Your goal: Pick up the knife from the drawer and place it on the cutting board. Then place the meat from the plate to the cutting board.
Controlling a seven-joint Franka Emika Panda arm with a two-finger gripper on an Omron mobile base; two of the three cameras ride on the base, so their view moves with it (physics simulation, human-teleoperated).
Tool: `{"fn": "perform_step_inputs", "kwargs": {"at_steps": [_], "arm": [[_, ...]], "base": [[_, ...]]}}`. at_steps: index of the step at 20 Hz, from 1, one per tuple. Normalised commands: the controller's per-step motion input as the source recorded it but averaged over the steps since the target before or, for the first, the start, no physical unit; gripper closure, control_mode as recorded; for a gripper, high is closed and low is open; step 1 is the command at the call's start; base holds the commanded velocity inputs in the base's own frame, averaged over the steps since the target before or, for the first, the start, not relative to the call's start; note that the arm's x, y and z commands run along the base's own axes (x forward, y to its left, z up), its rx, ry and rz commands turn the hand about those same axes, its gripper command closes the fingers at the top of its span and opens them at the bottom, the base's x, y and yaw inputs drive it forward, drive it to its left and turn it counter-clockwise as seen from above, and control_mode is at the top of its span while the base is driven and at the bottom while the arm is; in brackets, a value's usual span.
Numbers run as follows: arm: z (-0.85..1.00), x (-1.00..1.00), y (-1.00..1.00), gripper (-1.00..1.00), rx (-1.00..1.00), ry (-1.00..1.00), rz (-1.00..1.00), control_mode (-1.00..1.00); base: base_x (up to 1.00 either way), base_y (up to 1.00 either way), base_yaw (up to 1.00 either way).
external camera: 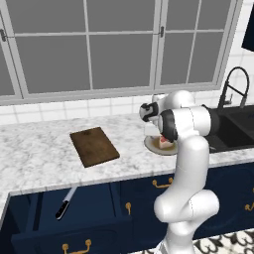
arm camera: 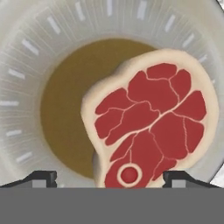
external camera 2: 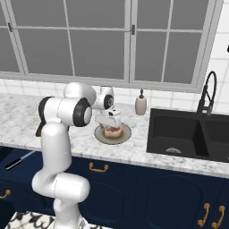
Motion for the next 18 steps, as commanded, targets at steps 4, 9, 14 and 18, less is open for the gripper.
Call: {"fn": "perform_step_inputs", "kwargs": {"at_steps": [4,9,14,18], "arm": [[-0.02,0.0,0.0,-1.0,0.0,0.0,-0.08,-1.0],[0.0,0.0,0.0,-1.0,0.0,0.0,-0.15,-1.0],[0.11,-0.02,0.02,-1.0,0.0,0.0,-0.25,-1.0],[0.23,0.0,0.06,-1.0,0.0,0.02,-0.16,-1.0]], "base": [[0.0,0.0,0.0],[0.0,0.0,0.0],[0.0,0.0,0.0],[0.0,0.0,0.0]]}}
